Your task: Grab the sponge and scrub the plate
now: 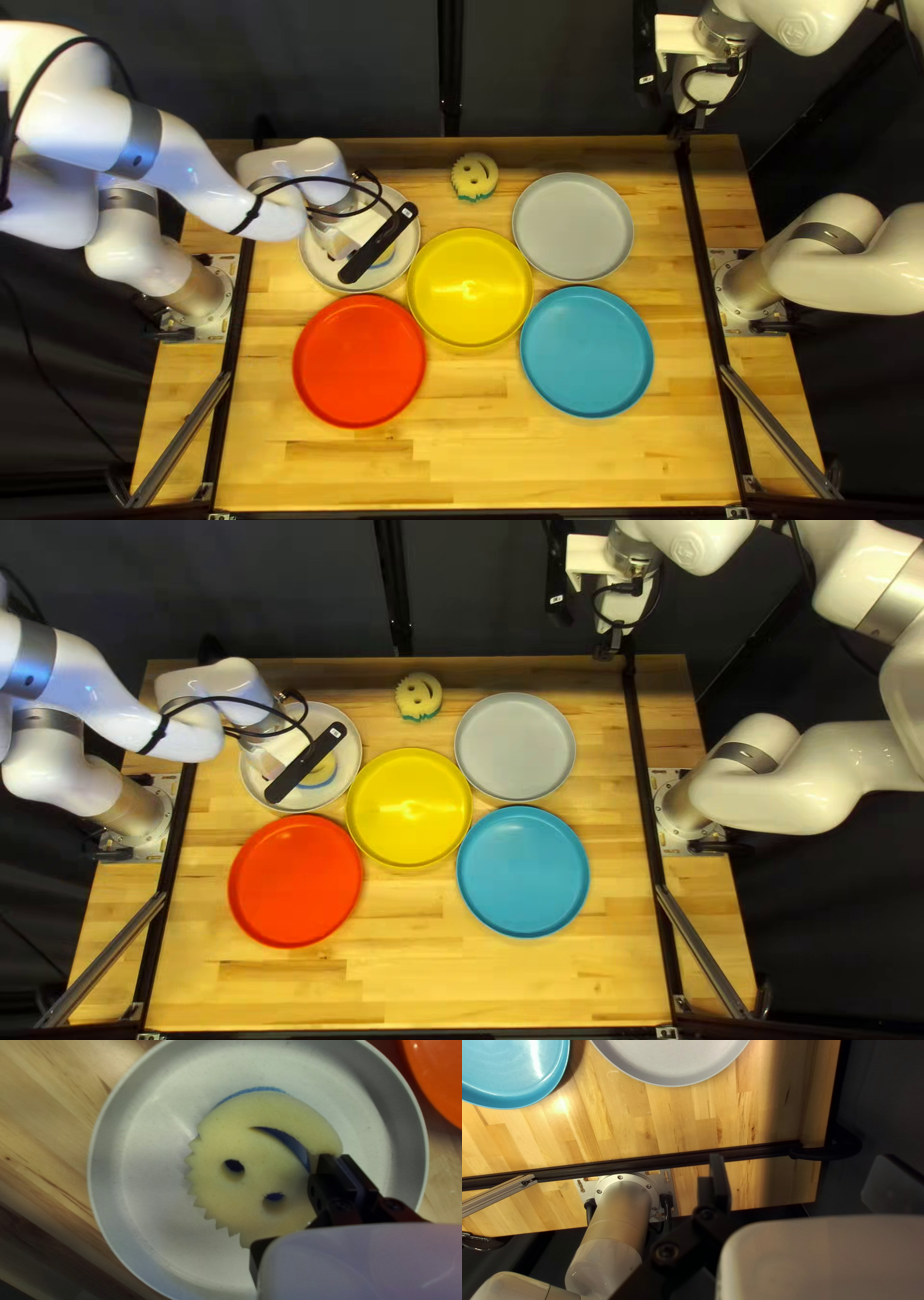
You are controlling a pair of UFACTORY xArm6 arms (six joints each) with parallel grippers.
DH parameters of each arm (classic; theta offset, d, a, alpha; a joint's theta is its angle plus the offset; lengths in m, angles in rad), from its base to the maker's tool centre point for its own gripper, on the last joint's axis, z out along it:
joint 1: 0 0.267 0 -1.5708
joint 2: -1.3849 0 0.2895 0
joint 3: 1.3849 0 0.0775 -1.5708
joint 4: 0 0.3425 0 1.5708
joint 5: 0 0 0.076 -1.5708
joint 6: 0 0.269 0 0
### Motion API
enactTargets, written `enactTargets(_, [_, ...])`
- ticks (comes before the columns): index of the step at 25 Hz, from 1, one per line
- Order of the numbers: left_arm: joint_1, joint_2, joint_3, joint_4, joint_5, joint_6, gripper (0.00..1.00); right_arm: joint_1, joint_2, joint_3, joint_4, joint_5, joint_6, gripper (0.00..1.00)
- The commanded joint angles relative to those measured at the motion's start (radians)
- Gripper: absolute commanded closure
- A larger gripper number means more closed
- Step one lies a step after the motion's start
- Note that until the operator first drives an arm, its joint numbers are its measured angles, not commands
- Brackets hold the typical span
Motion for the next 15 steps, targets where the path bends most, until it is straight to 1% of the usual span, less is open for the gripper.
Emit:
enactTargets(1, [0.016,-0.072,0.065,-0.001,0.013,0.009,1.0,0.0,0.0,0.0,0.0,0.0,0.0,0.0])
enactTargets(5, [0.035,-0.166,0.134,-0.004,0.045,0.009,1.0,0.0,0.0,0.0,0.0,0.0,0.0,0.0])
enactTargets(10, [0.078,-0.326,0.239,-0.009,0.111,0.011,1.0,0.0,0.0,0.0,0.0,0.0,0.0,0.0])
enactTargets(12, [0.089,-0.347,0.255,-0.014,0.119,0.015,1.0,0.0,0.0,0.0,0.0,0.0,0.0,0.0])
enactTargets(15, [0.095,-0.334,0.256,-0.023,0.106,0.021,1.0,0.0,0.0,0.0,0.0,0.0,0.0,0.0])
